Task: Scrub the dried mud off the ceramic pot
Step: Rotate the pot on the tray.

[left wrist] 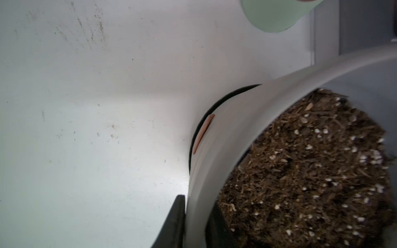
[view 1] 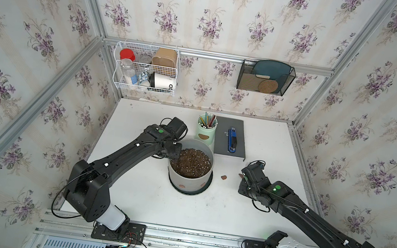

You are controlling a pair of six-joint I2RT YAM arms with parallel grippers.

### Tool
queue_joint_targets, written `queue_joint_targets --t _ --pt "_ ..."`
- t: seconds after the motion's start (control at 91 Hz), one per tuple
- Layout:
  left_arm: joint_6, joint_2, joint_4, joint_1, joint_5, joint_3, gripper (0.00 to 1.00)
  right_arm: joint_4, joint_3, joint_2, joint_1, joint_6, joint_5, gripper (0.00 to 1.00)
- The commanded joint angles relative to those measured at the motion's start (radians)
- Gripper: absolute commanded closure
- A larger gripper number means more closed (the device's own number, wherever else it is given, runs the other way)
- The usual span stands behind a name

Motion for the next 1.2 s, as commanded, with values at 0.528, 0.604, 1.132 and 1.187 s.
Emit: queue_joint_targets --t 0.528,0.604,1.132,1.187 --pt "0.088 0.158 -0.020 0.001 -0.079 0.146 0.65 0.174 -0.035 -0.021 0.243 0.108 -0.009 1.00" --pt "0.063 0.125 -0.040 0.004 -0.104 0.129 0.78 0.181 -0.051 -0.027 0.243 0.120 -0.016 1.00" --pt "-0.030 -0.004 -0.031 0.005 0.005 0.011 0.74 0.240 -0.101 -0.050 0.244 0.126 -0.053 1.00" --pt "-0.029 -0.004 -0.012 0.005 0.002 0.013 0.68 0.262 -0.111 -0.043 0.246 0.120 -0.073 1.00"
